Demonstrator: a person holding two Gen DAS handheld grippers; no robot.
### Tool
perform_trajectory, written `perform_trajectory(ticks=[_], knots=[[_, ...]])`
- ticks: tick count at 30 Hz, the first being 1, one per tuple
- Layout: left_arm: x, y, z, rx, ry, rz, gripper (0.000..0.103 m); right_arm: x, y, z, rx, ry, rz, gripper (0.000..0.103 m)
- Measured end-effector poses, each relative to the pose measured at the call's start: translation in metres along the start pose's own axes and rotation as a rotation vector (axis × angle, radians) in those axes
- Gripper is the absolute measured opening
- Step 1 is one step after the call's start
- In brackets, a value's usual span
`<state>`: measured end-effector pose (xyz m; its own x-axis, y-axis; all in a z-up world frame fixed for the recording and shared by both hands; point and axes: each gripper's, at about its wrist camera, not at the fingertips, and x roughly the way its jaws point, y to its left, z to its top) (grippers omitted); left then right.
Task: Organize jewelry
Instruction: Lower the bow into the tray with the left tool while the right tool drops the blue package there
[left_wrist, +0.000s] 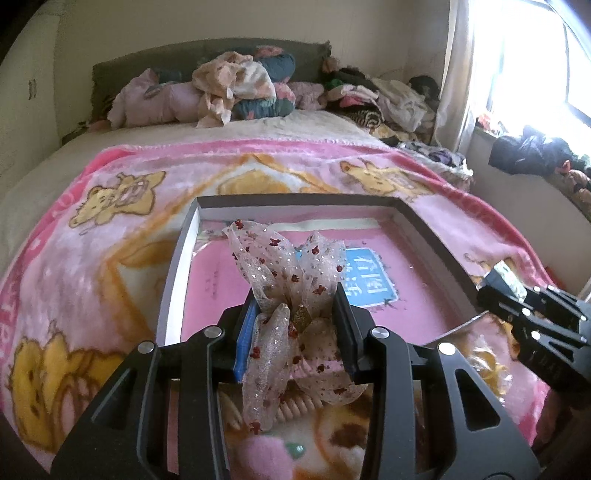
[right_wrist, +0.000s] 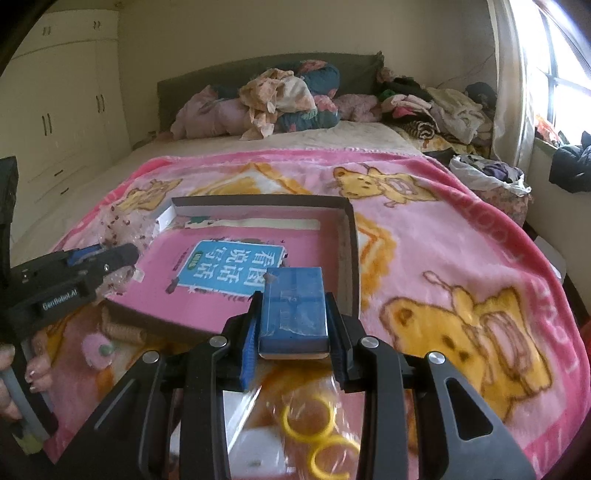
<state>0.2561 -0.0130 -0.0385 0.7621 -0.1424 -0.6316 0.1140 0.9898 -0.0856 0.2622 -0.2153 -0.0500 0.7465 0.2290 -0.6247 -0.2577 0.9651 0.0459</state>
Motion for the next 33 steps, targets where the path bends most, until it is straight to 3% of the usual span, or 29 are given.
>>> perform_trajectory(ticks=[13, 24, 33], knots=[[0.043, 0.006, -0.005, 0.020, 0.103, 0.056, 0.031, 0.065, 0.000, 0.008, 0.001, 0.122, 0.022, 0.031], [0.053, 0.004, -0.007, 0.023, 0.125, 0.050, 0.032, 0.074, -0.001, 0.007, 0.009, 0.126, 0.027, 0.032], [0.046, 0.009, -0.006, -0.007, 0.099, 0.045, 0.038, 0.041, 0.002, 0.006, -0.023, 0.021, 0.022, 0.059]])
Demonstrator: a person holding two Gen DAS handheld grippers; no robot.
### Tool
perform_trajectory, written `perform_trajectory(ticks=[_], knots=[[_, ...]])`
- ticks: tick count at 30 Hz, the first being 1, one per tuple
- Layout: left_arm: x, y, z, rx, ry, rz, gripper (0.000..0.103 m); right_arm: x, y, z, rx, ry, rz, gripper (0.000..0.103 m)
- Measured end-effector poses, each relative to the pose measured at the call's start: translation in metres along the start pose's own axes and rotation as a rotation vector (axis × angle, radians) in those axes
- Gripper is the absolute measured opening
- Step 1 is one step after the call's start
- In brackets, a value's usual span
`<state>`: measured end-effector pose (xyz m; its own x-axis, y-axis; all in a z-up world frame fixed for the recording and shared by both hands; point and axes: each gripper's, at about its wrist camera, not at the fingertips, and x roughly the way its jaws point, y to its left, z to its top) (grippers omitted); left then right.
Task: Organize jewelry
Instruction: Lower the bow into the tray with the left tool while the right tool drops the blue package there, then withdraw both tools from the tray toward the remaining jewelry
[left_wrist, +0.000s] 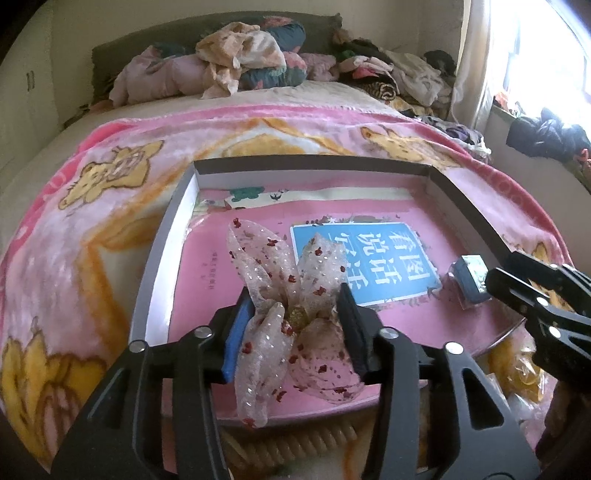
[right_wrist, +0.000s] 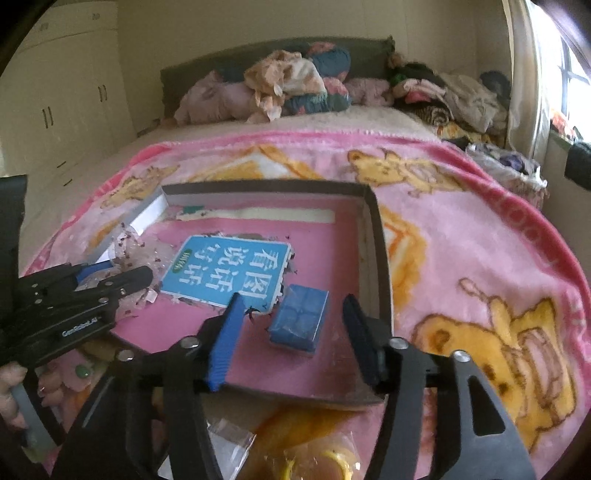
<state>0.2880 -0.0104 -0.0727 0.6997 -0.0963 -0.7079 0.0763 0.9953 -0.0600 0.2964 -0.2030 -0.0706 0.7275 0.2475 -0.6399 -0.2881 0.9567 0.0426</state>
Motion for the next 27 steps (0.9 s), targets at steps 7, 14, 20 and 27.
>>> perform_trajectory(ticks=[7, 14, 20, 27], knots=[[-0.020, 0.004, -0.006, -0.023, -0.035, -0.002, 0.048, -0.028, 0.006, -0.009, -0.031, -0.059, -0.028, 0.074], [-0.049, 0.006, -0.011, -0.042, -0.095, 0.007, 0.072, -0.057, 0.009, -0.022, -0.017, -0.111, -0.041, 0.089], [-0.080, 0.007, -0.015, -0.045, -0.181, 0.017, 0.091, -0.080, 0.013, -0.030, -0.030, -0.159, -0.067, 0.094], [-0.112, 0.004, -0.022, -0.056, -0.259, 0.013, 0.091, -0.110, 0.014, -0.038, -0.019, -0.217, -0.073, 0.096]])
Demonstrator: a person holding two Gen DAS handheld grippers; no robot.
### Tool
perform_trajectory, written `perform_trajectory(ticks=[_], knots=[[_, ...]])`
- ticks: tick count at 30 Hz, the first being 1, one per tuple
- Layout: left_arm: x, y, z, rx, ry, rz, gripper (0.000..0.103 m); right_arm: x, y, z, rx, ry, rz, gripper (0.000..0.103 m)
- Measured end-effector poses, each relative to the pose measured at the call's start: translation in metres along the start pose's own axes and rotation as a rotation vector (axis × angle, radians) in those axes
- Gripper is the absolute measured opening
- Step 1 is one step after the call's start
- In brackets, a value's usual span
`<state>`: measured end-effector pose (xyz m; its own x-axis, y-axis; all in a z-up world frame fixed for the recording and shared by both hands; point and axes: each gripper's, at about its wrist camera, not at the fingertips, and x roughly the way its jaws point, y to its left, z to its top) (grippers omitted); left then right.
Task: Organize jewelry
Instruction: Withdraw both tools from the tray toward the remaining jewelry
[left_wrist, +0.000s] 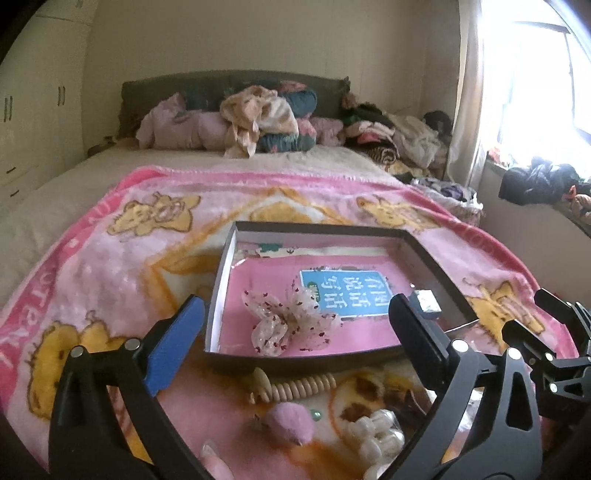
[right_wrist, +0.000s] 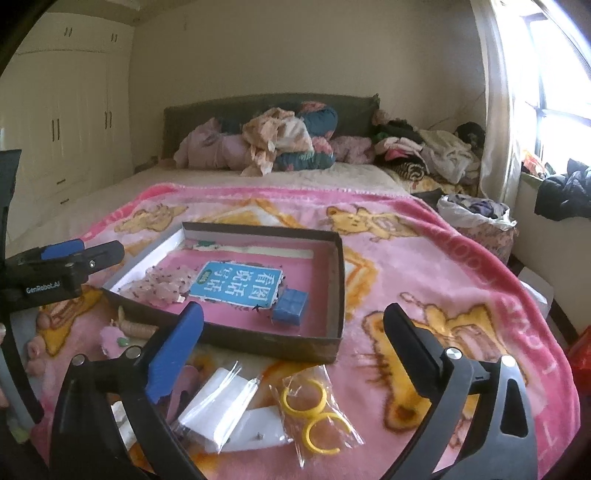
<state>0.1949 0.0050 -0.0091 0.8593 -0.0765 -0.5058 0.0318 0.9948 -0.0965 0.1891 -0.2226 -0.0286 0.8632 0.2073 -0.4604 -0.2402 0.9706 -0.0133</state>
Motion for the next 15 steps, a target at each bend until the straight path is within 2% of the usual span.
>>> perform_trajectory(ticks=[15], knots=[[-0.050, 0.004, -0.015, -0.024, -0.072, -0.012, 0.091, -0.044, 0.014, -0.013, -0.006, -0.049, 0.027, 0.096]])
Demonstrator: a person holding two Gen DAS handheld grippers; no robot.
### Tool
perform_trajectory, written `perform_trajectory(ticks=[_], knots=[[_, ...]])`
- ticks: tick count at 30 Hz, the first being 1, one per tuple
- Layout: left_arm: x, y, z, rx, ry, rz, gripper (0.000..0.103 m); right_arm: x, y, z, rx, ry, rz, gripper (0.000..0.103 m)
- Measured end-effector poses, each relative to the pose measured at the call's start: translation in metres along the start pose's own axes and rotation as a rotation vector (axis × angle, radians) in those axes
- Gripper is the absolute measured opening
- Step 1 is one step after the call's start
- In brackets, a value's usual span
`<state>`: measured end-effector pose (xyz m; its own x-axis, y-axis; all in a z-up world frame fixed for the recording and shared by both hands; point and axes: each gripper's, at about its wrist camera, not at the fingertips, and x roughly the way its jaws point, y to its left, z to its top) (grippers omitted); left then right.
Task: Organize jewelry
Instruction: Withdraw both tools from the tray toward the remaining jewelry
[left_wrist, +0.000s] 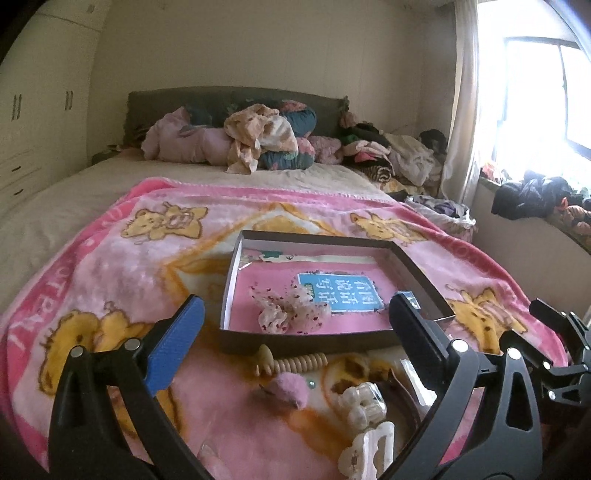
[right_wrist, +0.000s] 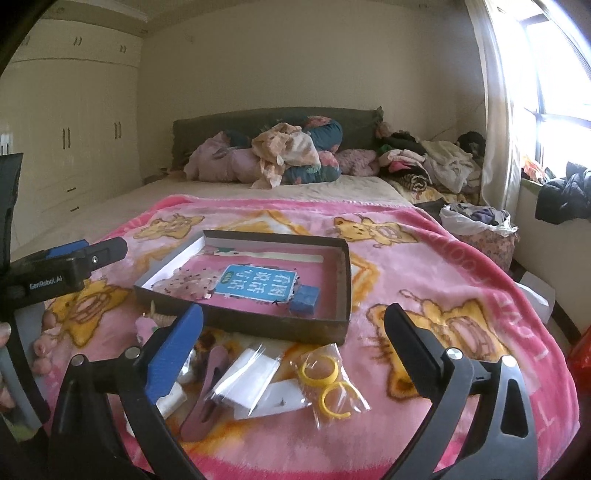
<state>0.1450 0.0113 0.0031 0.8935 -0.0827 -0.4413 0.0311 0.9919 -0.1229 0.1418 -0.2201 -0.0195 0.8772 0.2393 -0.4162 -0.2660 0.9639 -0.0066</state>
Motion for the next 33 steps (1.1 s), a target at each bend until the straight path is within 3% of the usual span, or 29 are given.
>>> perform_trajectory(ticks=[18, 33], knots=[[-0.028, -0.008, -0.025, 0.029, -0.011, -0.011, 0.091, -0.034, -0.004, -0.029, 0.024, -0.006, -0.004, 0.096], [-0.014, -0.025, -0.065, 0.073, 0.118, -0.055, 0.091, -0.027, -0.024, -0.051, 0.051, 0.073, -0.038, 0.096]])
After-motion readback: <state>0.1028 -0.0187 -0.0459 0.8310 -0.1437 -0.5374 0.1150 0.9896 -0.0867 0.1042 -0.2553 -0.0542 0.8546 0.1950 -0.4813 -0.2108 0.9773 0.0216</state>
